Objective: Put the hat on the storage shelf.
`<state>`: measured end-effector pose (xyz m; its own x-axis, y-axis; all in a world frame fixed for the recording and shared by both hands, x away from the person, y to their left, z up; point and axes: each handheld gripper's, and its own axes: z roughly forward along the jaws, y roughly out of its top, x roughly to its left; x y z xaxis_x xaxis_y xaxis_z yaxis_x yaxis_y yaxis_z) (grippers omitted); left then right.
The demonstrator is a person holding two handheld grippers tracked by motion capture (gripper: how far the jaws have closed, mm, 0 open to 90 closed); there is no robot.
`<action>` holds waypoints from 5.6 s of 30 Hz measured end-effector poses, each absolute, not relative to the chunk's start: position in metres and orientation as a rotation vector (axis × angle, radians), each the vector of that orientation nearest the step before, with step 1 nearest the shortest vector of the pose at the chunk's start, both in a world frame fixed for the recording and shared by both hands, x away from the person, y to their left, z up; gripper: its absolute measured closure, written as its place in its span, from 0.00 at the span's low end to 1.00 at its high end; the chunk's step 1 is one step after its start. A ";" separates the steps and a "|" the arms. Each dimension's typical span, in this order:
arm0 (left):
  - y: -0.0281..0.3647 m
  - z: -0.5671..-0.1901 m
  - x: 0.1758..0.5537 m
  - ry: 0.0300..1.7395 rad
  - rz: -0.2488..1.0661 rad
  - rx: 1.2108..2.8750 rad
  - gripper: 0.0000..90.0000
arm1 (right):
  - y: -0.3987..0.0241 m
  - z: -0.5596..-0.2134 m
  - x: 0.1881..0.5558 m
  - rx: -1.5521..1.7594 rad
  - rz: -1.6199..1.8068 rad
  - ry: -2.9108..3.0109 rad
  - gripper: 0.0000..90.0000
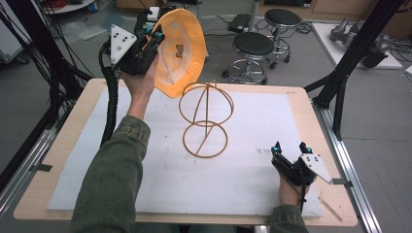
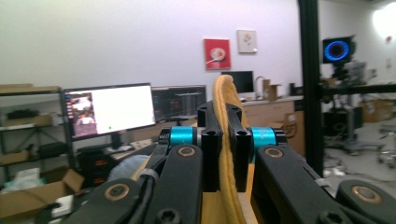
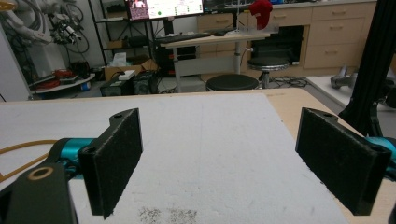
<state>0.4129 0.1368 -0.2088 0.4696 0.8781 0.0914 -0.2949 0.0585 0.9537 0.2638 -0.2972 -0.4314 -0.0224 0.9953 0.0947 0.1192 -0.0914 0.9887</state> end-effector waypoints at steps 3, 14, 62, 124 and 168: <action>0.131 -0.207 0.406 0.577 0.971 1.207 0.96 | -0.297 -0.431 0.264 1.351 1.245 1.273 0.15; 0.109 -0.205 0.390 0.466 0.911 1.250 0.96 | -0.298 -0.432 0.265 1.350 1.246 1.266 0.15; 0.019 -0.291 0.332 0.104 0.741 1.598 0.96 | -0.298 -0.432 0.265 1.361 1.249 1.267 0.15; 0.099 -0.281 0.319 0.244 0.706 1.473 0.40 | -0.297 -0.432 0.265 1.356 1.248 1.276 0.15; 0.262 -0.308 0.281 0.708 0.996 1.226 0.38 | -0.295 -0.432 0.264 1.359 1.257 1.282 0.15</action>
<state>0.2815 0.2617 -0.3076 0.4222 0.9039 0.0687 -0.2323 0.0346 0.9720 0.2635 -0.2953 -0.4318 -0.0359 0.9936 0.1067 0.1264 -0.1014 0.9868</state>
